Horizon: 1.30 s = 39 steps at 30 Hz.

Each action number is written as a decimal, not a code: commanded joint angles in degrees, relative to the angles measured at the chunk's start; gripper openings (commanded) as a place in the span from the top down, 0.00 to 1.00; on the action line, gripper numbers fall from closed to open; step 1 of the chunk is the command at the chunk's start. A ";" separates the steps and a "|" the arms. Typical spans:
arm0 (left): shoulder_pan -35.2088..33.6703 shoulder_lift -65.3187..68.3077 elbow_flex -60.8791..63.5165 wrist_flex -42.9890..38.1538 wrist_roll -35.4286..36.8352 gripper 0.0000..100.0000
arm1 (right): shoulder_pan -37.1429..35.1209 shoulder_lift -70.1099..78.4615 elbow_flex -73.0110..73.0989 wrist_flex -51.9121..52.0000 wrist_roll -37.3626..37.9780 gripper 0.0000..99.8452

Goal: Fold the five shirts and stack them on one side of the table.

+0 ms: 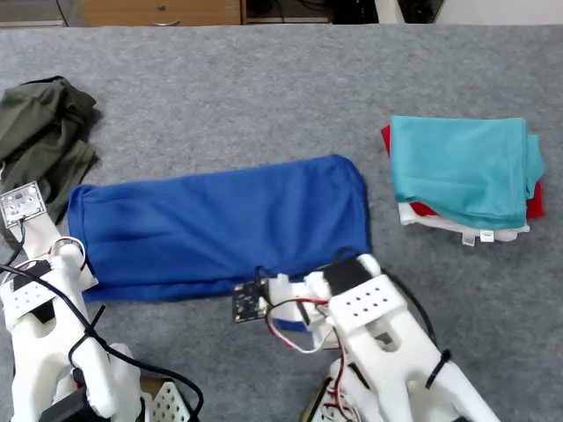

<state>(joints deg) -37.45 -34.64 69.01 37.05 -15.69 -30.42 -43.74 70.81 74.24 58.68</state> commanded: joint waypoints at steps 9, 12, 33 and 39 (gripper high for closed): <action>-0.44 -1.27 -0.09 -1.05 -0.35 0.98 | -6.20 1.01 4.62 -9.58 -4.04 0.77; -0.44 -1.19 -0.09 -1.05 -0.35 0.98 | -6.20 4.70 4.97 -12.13 -4.04 0.77; -0.35 -1.19 -0.09 -1.05 -0.35 0.98 | 2.95 12.09 0.31 -14.86 -3.96 1.00; -0.35 -1.19 -0.09 -1.05 -0.35 0.98 | 2.86 12.18 -11.03 -5.63 -3.78 1.00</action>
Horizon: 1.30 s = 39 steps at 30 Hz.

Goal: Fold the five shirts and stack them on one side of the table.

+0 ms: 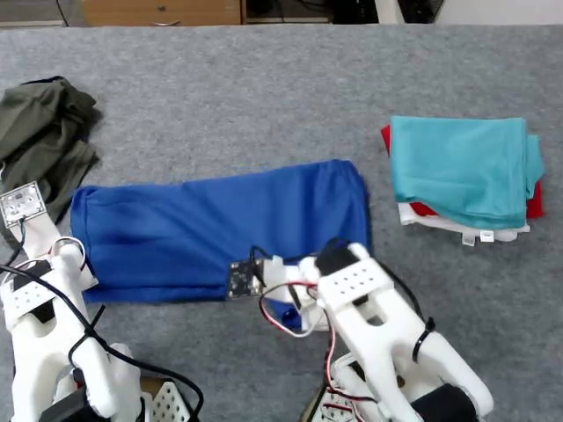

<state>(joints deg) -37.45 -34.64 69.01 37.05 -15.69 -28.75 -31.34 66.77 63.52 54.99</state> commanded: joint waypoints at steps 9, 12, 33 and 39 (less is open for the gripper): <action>-0.35 -1.19 -0.09 -0.97 -0.35 0.98 | 1.19 21.05 -36.26 17.58 5.54 1.00; -0.35 -1.19 -0.09 -0.97 -0.35 0.98 | 1.19 30.02 -47.08 20.22 8.09 1.00; -0.62 -1.19 -0.09 -0.97 -0.35 0.98 | 1.98 50.77 -80.40 30.86 9.76 0.63; -0.62 -1.19 -0.09 -0.97 -0.35 0.98 | 4.53 44.44 -80.40 38.86 4.66 0.96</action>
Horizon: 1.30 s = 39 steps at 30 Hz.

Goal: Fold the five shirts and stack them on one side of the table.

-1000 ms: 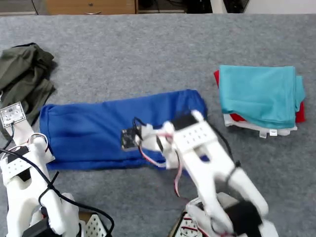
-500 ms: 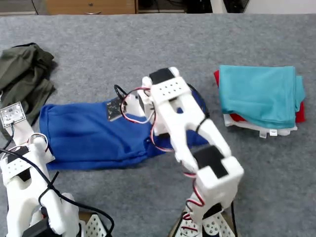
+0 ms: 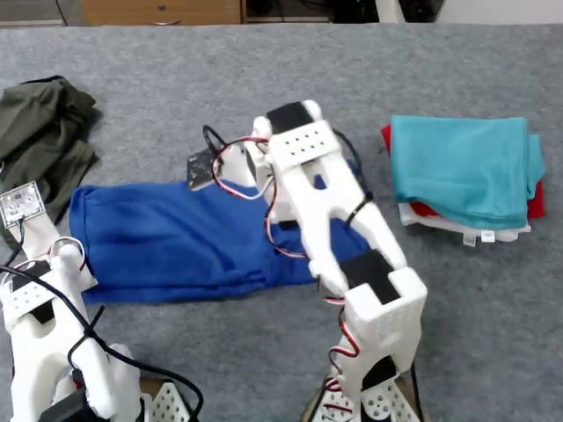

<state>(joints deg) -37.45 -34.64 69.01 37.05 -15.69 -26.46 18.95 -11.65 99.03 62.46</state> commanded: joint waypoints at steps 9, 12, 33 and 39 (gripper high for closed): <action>-0.62 -1.19 -0.09 -0.79 -0.35 0.98 | 1.54 -28.79 28.18 -4.31 -6.59 1.00; -0.62 -1.19 -0.09 -0.79 -0.35 0.98 | -2.24 -31.34 37.05 -14.07 -11.25 1.00; -10.73 -2.07 -0.53 4.40 -10.02 0.98 | -6.99 -13.05 28.53 -24.53 -18.73 1.00; -12.13 -11.56 -10.02 18.73 -10.81 0.98 | -1.27 -30.55 28.53 -18.99 -16.79 1.00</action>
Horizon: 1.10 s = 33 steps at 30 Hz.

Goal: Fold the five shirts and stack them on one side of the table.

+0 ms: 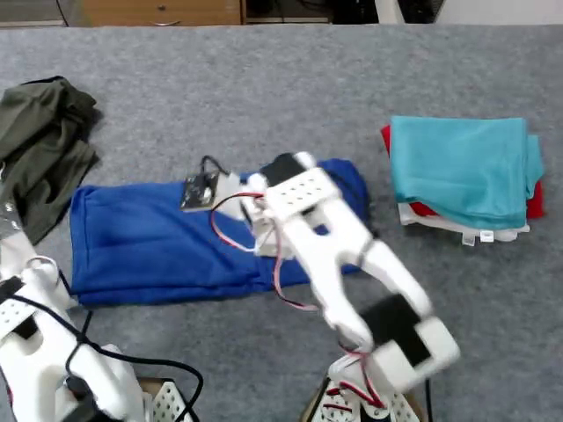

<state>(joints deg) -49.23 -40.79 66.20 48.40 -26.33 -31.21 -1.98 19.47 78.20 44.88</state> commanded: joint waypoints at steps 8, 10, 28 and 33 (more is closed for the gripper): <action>6.68 -6.64 -22.77 22.68 5.98 0.82 | 14.02 -17.36 1.45 -7.74 -6.07 1.00; 9.05 -1.98 -26.99 24.53 6.33 0.83 | 14.37 -17.80 4.70 -9.85 -7.65 1.00; 13.19 39.52 -52.48 31.03 2.99 0.83 | 18.42 -17.80 10.33 -9.85 -7.56 1.00; 12.84 41.98 -47.74 25.41 1.14 0.84 | 18.42 -17.80 10.24 -9.05 -7.65 1.00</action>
<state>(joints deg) -36.31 0.88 17.23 77.32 -24.48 -13.45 -17.54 29.67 69.23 37.49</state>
